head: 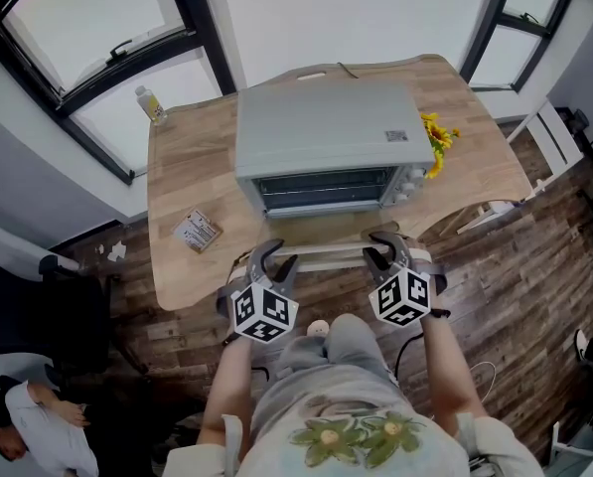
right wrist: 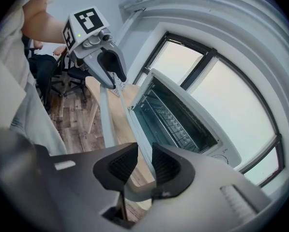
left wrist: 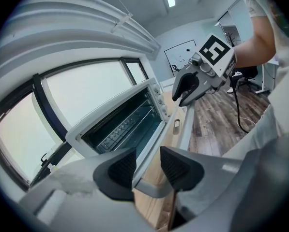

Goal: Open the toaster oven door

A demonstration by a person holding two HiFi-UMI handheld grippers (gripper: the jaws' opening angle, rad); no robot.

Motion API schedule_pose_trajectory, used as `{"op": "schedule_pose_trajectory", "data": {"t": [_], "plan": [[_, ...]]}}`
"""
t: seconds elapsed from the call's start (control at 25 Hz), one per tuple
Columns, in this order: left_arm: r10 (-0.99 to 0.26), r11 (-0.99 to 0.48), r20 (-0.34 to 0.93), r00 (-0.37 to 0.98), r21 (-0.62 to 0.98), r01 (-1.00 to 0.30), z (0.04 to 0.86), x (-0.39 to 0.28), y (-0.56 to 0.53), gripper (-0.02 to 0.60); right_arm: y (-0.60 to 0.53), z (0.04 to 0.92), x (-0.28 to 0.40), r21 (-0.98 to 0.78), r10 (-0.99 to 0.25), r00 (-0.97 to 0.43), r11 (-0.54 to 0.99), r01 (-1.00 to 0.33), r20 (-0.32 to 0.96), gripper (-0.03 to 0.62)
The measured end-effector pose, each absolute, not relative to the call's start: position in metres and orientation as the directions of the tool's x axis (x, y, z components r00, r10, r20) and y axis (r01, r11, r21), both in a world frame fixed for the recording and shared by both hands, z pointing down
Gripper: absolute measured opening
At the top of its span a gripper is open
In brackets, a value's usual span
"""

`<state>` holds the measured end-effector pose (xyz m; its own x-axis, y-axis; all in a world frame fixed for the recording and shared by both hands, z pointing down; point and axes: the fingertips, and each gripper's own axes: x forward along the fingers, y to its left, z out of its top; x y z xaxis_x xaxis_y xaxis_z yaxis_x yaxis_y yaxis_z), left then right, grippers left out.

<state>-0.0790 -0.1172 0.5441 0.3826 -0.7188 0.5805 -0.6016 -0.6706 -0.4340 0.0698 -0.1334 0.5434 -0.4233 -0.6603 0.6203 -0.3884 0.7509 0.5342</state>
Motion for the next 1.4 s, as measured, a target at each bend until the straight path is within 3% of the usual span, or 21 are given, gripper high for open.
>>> {"op": "schedule_pose_trajectory", "data": {"t": [0.16,1.4], "plan": [[-0.714,-0.673,0.585,0.385,-0.423,-0.606,0.549,-0.080,-0.116,0.129,-0.133,0.546,0.069,0.530,-0.656,-0.424,0.754,-0.387,0.624,0.092],[-0.672,-0.709,0.626,0.396,-0.389,-0.588,0.564,-0.078,-0.103,0.121,-0.120,0.560,0.071,0.512,-0.641,-0.408,0.767,-0.387,0.650,0.095]]}}
